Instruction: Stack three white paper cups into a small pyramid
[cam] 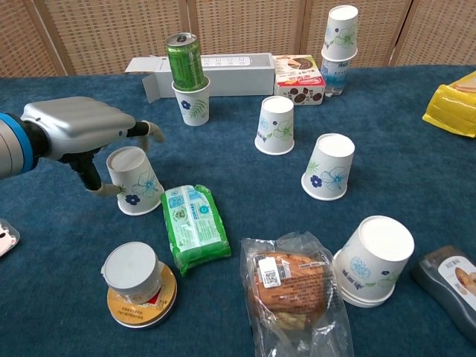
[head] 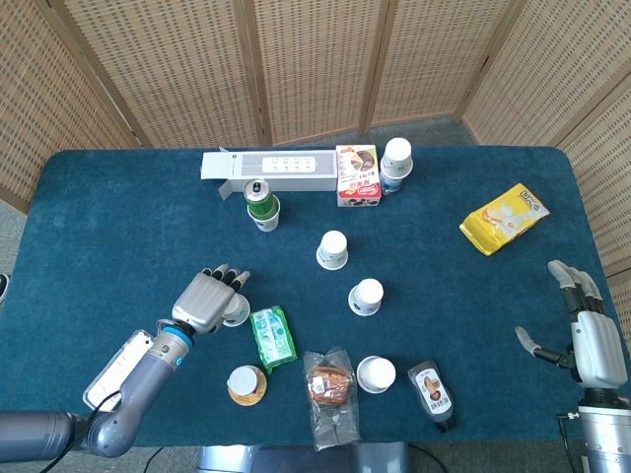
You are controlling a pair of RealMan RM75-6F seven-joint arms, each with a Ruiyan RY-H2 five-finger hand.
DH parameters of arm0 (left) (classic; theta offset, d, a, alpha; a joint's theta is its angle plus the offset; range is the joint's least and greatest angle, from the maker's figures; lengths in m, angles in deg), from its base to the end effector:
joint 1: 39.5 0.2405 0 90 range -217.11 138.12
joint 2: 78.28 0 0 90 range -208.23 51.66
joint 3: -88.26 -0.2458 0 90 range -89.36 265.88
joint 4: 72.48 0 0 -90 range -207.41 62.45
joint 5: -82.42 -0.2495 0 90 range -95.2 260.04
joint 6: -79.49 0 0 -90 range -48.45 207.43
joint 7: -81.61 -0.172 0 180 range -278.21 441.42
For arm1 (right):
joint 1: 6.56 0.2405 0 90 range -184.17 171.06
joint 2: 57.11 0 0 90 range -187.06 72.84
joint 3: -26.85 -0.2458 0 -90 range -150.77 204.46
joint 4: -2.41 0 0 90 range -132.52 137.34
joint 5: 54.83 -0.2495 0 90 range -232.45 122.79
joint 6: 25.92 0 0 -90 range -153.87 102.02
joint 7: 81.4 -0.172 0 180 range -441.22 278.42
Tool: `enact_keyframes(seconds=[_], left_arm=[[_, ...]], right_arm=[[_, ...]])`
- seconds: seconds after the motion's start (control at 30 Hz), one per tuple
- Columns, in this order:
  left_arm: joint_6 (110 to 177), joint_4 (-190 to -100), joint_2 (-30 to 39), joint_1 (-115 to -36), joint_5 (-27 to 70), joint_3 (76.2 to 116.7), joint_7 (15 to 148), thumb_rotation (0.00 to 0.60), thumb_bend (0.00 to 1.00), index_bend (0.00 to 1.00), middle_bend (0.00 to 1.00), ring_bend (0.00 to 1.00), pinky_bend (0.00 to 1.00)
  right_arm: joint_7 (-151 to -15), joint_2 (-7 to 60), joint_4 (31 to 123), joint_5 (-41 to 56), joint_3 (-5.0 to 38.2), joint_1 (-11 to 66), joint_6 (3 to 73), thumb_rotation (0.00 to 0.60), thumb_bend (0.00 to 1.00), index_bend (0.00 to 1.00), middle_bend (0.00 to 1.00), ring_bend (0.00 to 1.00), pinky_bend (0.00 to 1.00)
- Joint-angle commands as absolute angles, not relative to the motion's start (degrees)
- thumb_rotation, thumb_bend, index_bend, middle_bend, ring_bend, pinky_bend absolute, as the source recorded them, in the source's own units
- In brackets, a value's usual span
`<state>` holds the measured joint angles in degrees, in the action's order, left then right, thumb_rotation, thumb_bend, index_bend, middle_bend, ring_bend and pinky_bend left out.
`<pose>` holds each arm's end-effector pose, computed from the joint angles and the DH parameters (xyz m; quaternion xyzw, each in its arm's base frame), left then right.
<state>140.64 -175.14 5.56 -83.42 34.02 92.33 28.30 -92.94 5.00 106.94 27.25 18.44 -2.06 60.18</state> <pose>-0.1248 0.3103 -0.0660 -0.8178 -0.2826 -0.2222 0.4493 -0.2706 -0.2279 0.1312 0.4785 -0.4731 0.5183 0.5277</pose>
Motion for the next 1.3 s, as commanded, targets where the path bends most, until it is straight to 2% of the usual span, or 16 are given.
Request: enact_keyframes(seconds=[0.03,0.43,0.5,0.6,0.7,0.8,0.87,0.97,1.17,1.3], left_arm=[[141.3,-175.39,5.87,-83.56,34.24,92.33,28.91,0.6,0.33,0.2,0.33,0.3,0.44],[144.36,-177.22,4.16,-83.61,32.64,91.97,30.44,0.6,0.33,0.22,0.4,0.37,0.52],[143.96,-177.34,3.9,-83.66,33.14,91.56,30.6,0.6,0.33,0.2,0.38,0.36,0.52],[144.03,-176.39,4.33,-83.81,32.68,91.28,30.88,0.6,0.33,0.17,0.27,0.28,0.47],[143.99,-175.99,4.81,-84.03,33.11,91.43,31.19,0.6,0.33,0.17,0.26,0.27,0.45],[144.45,-175.95,5.27,-84.25,33.15,91.43,30.9,0.6,0.33,0.18,0.34,0.33,0.51],[144.84,-176.04,5.53,-84.25,33.21,91.31,30.78,0.6,0.34,0.2,0.43,0.42,0.59],[145.42,-176.14,5.75,-84.22,33.25,91.13,30.54,0.6,0.34,0.23,0.52,0.51,0.65],[146.8,-176.41,5.72,-83.88,31.75,90.92,30.89,0.6,0.35,0.27,0.58,0.57,0.68],[147.39,-177.01,5.34,-83.66,30.16,91.12,31.94,0.6,0.36,0.28,0.59,0.58,0.69]], right_arm=[[-92.92,5.06,106.88,27.16,18.37,-2.07,60.22,0.6,0.28,0.06,0.0,0.0,0.0],[-92.82,5.07,107.01,27.35,18.5,-2.11,60.24,0.6,0.27,0.06,0.0,0.0,0.0],[-92.88,5.07,107.02,27.33,18.46,-2.13,60.27,0.6,0.27,0.07,0.0,0.0,0.0],[-92.94,5.11,107.01,27.33,18.42,-2.12,60.3,0.6,0.27,0.07,0.0,0.0,0.0],[-92.91,5.1,107.01,27.32,18.43,-2.12,60.28,0.6,0.27,0.07,0.0,0.0,0.0],[-92.82,5.23,106.85,27.15,18.34,-2.07,60.24,0.6,0.27,0.07,0.0,0.0,0.0],[-92.86,5.25,106.78,27.11,18.3,-2.05,60.24,0.6,0.27,0.07,0.0,0.0,0.0],[-93.03,5.24,106.73,27.16,18.27,-2.07,60.28,0.6,0.27,0.07,0.0,0.0,0.0],[-93.13,5.19,106.78,27.21,18.27,-2.09,60.31,0.6,0.28,0.07,0.0,0.0,0.0],[-93.15,5.13,106.86,27.3,18.31,-2.13,60.36,0.6,0.28,0.07,0.0,0.0,0.0]])
